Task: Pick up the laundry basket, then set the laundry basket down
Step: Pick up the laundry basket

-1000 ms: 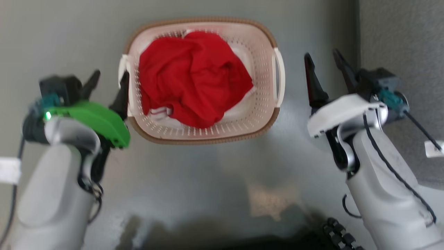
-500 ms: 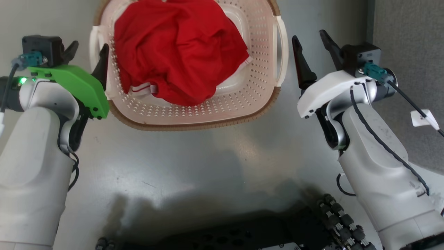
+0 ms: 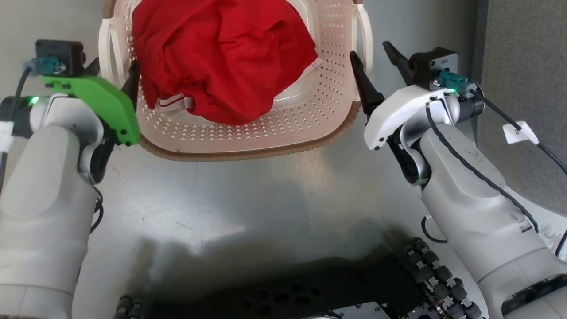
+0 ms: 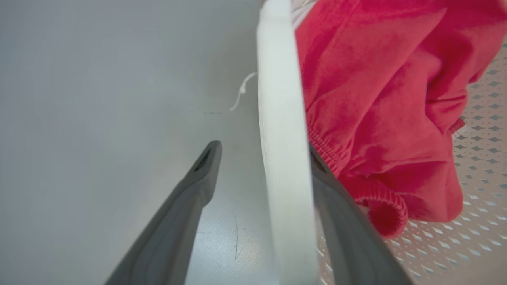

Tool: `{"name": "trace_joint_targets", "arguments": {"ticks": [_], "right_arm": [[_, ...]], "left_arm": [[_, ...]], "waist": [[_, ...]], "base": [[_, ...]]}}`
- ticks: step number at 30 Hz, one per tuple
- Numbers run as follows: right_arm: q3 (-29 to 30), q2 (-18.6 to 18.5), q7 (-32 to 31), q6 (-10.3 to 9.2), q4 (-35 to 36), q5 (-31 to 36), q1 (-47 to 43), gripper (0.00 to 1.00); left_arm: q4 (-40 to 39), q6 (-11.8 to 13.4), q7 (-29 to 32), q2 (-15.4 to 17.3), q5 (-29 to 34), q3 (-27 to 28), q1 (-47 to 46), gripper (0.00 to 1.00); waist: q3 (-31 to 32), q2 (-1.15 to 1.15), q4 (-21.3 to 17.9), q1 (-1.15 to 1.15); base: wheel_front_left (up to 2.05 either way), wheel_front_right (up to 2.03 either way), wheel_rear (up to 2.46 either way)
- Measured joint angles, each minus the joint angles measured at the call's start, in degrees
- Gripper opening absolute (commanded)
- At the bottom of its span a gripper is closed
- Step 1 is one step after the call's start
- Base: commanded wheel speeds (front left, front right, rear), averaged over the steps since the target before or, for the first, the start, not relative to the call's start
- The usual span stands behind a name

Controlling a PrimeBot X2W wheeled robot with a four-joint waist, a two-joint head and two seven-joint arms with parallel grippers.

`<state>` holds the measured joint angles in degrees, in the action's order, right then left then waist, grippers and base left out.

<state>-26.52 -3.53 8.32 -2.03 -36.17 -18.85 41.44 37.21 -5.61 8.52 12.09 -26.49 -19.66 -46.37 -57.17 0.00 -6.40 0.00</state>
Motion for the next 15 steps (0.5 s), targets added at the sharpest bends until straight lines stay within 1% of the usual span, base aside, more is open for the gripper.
{"name": "trace_joint_targets", "arguments": {"ticks": [5,6,7,8,10,11,15], "right_arm": [[-1.7,0.0,-0.3,0.15,-2.4,-2.2,1.8,1.0],[-2.0,0.0,-0.3,0.46,-2.8,-2.5,2.3,0.5],[-2.4,0.0,-0.4,0.49,-3.3,-2.6,2.8,0.22],[-2.7,0.0,-0.6,0.51,-3.7,-3.1,3.2,0.0],[-3.4,0.0,-0.8,0.53,-4.5,-3.5,3.9,0.0],[-3.8,0.2,-0.9,0.86,-4.7,-3.9,4.1,0.0],[-4.4,0.3,-0.9,0.92,-6.0,-5.7,4.4,0.0]], "left_arm": [[2.8,-0.4,-0.1,-1.0,-0.2,-0.5,-2.4,1.0],[3.4,-0.4,-0.1,-1.3,-0.5,-0.5,-2.8,0.46],[3.8,-0.5,-0.6,-1.5,-0.6,-0.6,-3.1,0.0],[4.4,-0.7,-0.6,-1.8,-0.6,-0.6,-3.4,0.0],[5.2,-1.0,-0.8,-2.4,-1.0,-0.8,-3.9,0.0],[5.4,-0.9,-1.1,-3.0,-1.1,-0.9,-4.2,0.0],[7.3,-0.9,-1.6,-3.4,-1.4,-1.0,-5.3,0.0]], "waist": [[-0.2,0.0,0.5,0.0],[-0.3,0.0,0.6,0.0],[-0.3,0.0,0.7,0.0],[-0.3,0.0,0.8,0.0],[-0.3,0.0,0.9,0.0],[-0.3,0.0,1.0,0.0],[-0.1,0.0,1.1,0.0]], "base": [[0.0,0.0,0.0],[0.0,0.0,0.0],[0.0,0.0,0.0],[0.0,0.0,0.0],[0.0,0.0,0.0],[0.0,0.0,0.0],[0.0,0.0,0.0]]}}
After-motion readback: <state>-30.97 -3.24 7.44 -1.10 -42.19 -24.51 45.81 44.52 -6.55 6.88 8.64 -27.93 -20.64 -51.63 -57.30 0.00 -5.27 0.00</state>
